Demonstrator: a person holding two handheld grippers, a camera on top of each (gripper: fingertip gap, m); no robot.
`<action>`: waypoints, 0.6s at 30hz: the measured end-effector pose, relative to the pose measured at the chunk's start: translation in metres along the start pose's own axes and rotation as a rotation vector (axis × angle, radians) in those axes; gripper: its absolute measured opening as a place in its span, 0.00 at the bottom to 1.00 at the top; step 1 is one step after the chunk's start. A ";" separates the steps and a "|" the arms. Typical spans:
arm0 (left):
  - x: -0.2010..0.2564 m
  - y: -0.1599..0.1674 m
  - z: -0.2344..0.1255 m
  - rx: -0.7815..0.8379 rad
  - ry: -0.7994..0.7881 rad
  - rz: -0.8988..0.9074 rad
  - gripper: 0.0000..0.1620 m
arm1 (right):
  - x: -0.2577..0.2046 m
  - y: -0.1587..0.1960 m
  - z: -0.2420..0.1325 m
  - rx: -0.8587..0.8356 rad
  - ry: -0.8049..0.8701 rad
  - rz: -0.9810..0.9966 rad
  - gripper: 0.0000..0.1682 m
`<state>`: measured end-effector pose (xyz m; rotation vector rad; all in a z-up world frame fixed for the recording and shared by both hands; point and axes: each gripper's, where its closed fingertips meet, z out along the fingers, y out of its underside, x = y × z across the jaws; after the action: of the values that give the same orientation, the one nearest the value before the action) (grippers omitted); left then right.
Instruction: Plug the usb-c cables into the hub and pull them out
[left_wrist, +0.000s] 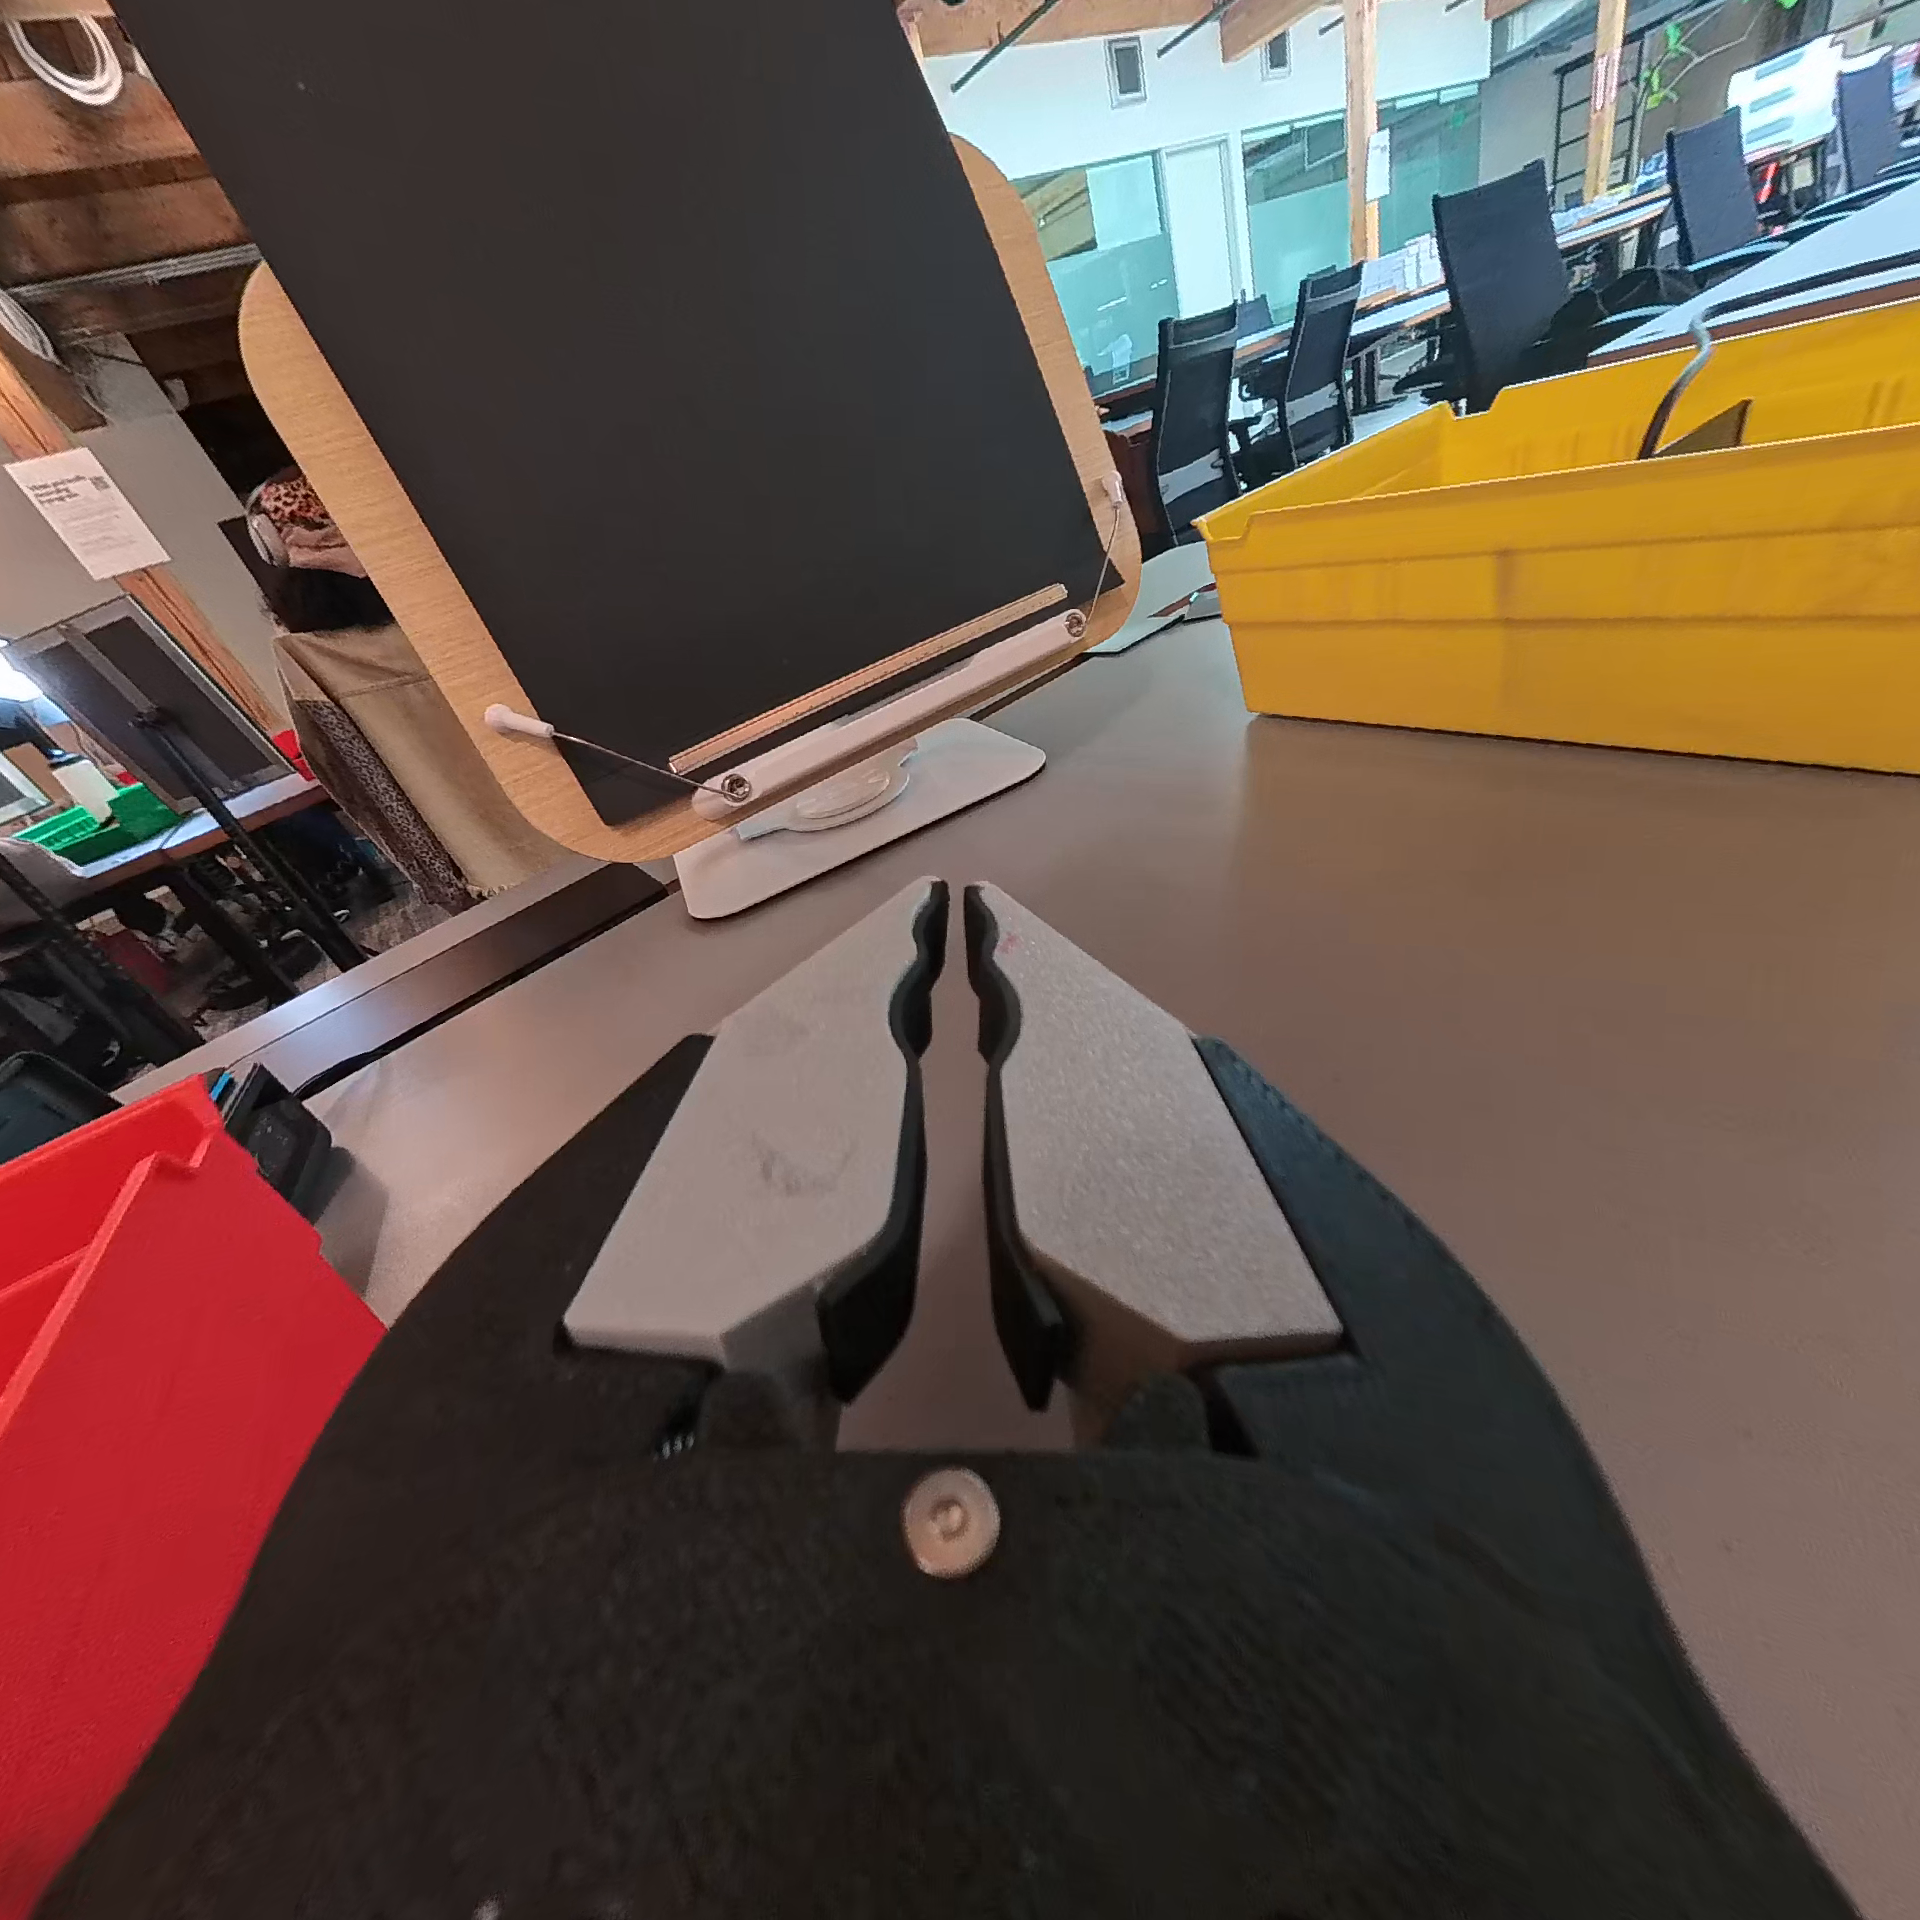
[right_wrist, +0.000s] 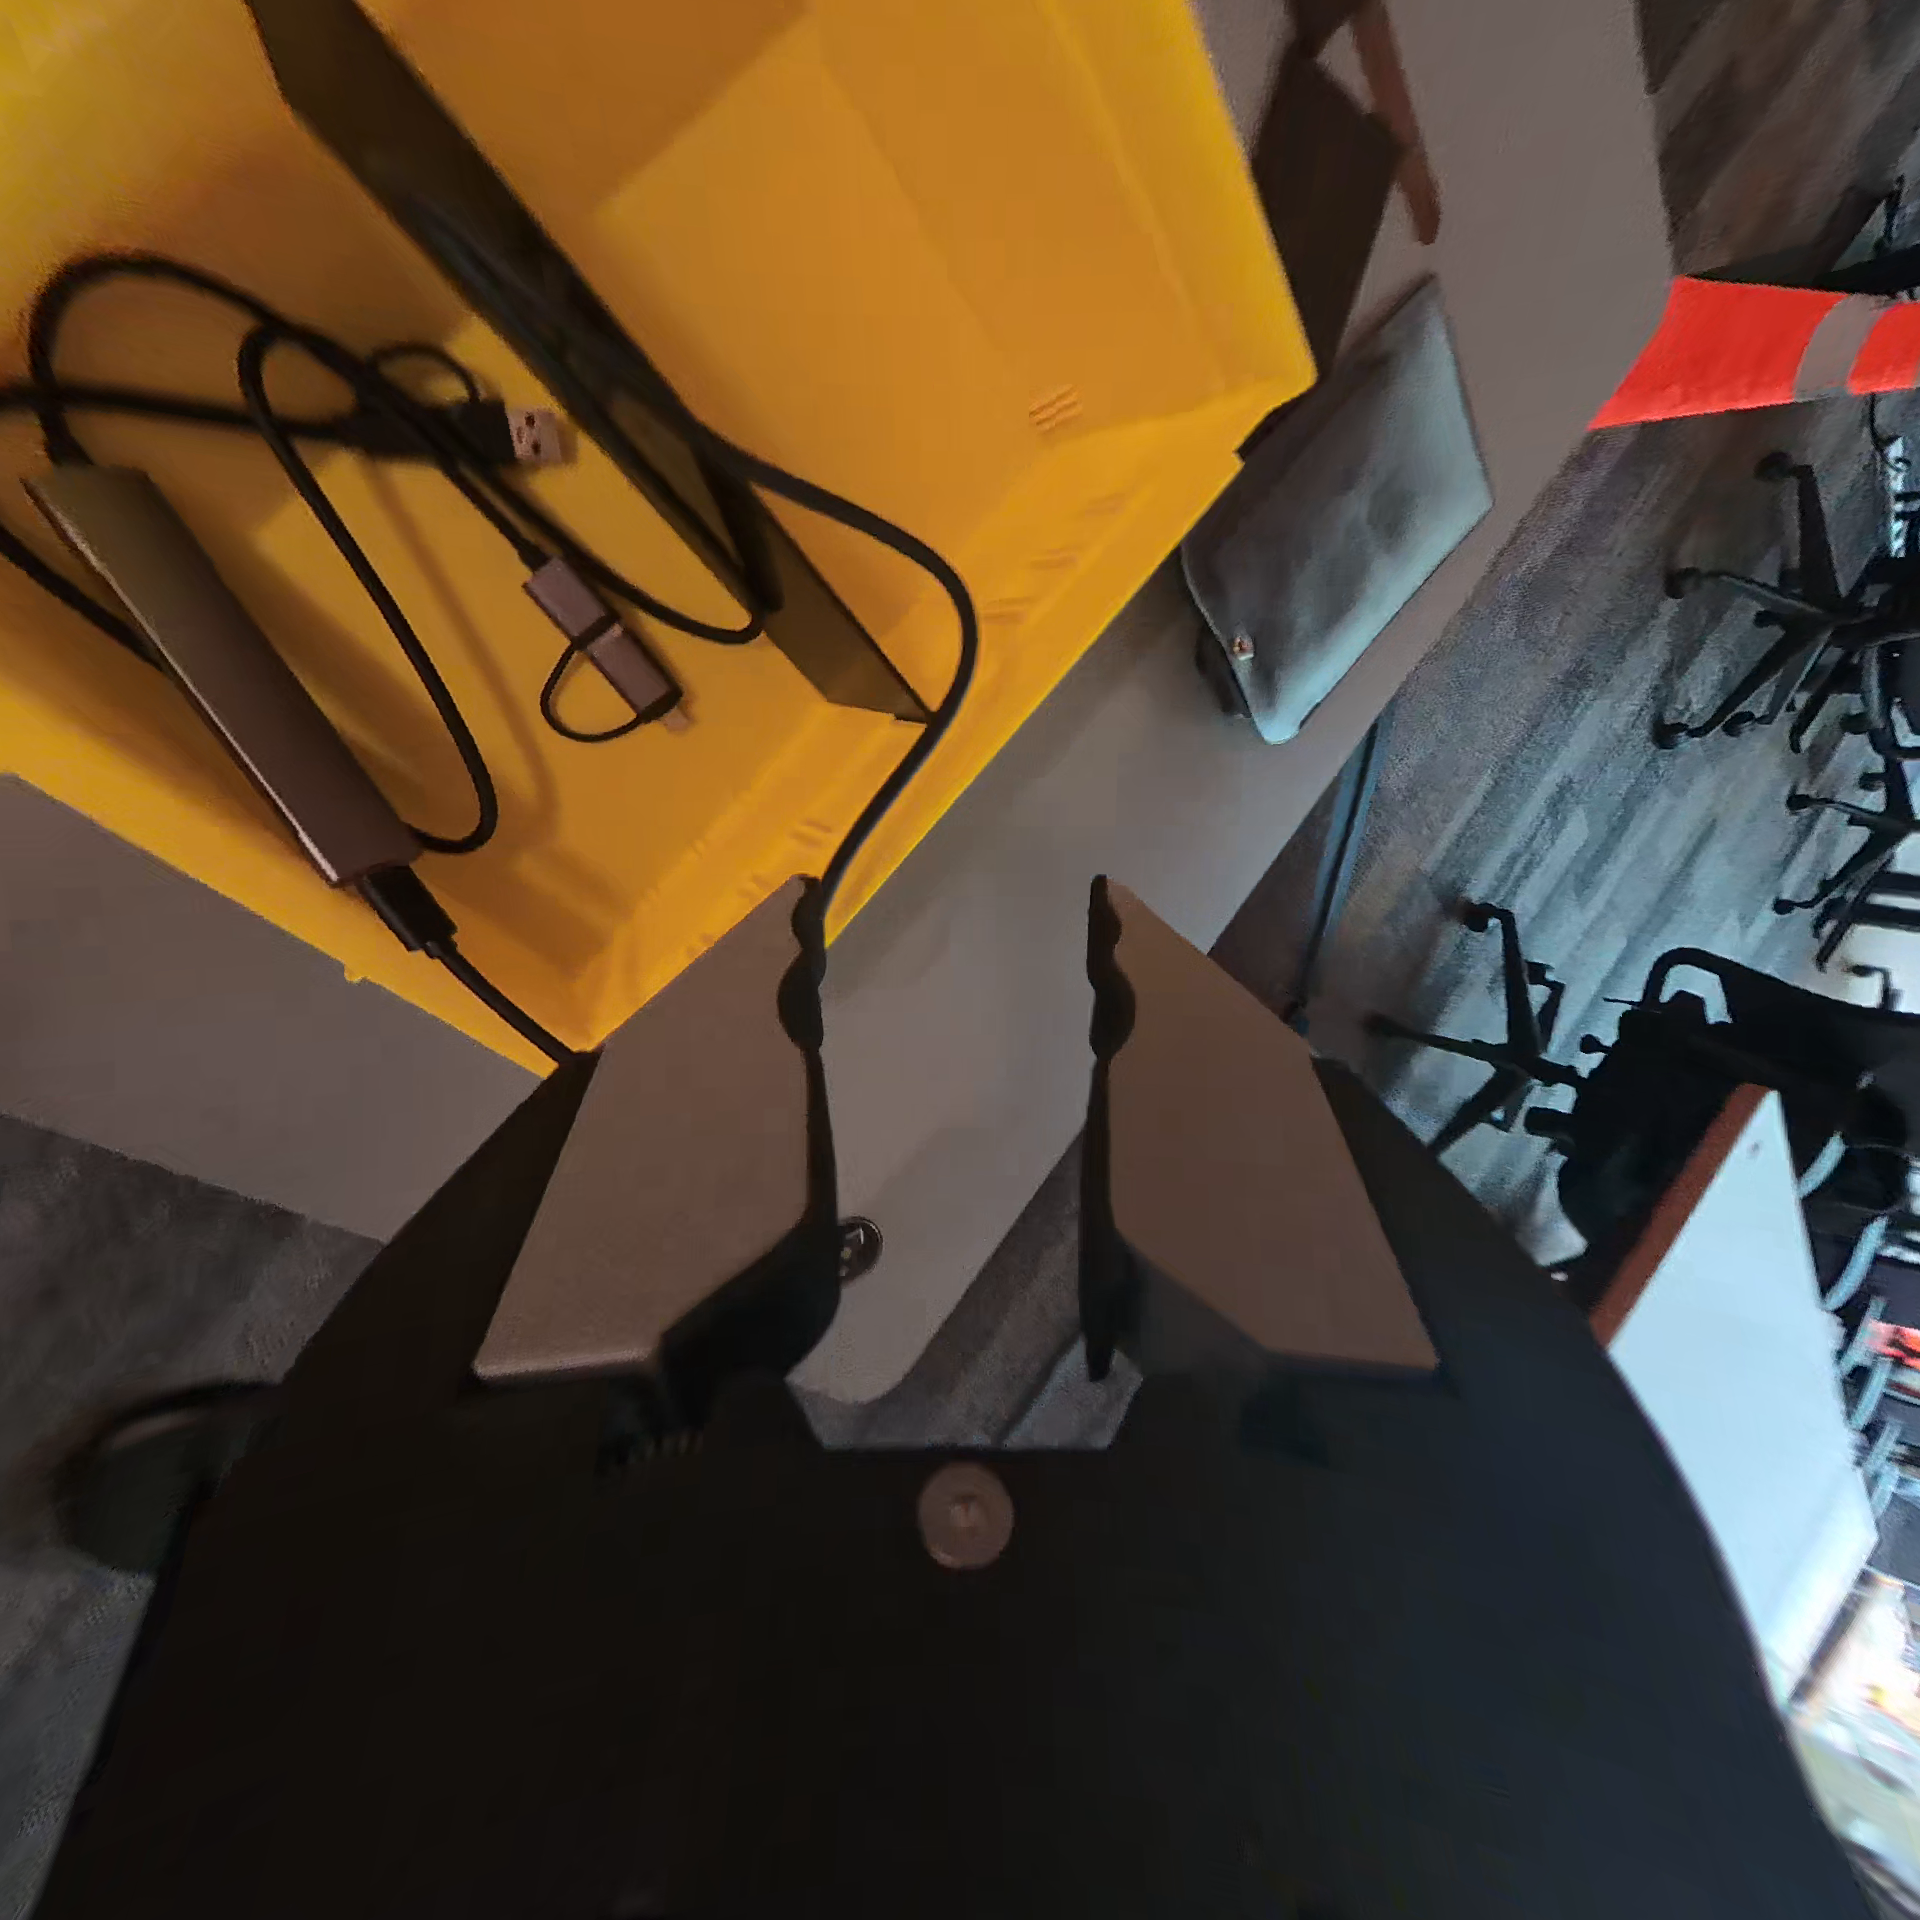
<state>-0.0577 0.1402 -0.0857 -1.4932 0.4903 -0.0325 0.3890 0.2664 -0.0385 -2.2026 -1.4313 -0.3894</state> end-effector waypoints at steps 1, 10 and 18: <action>0.000 0.000 0.000 -0.001 0.000 0.000 0.00 | 0.004 0.000 -0.003 0.029 0.006 0.033 0.29; 0.000 0.000 0.000 0.000 0.002 -0.002 0.00 | -0.036 0.054 0.000 0.139 -0.276 0.089 0.27; 0.002 0.000 0.000 0.000 0.004 0.006 0.00 | -0.056 0.060 0.005 0.208 -0.370 0.086 0.05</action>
<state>-0.0558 0.1400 -0.0859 -1.4914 0.4984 -0.0309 0.4208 0.2053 -0.0837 -2.2301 -1.4752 0.2014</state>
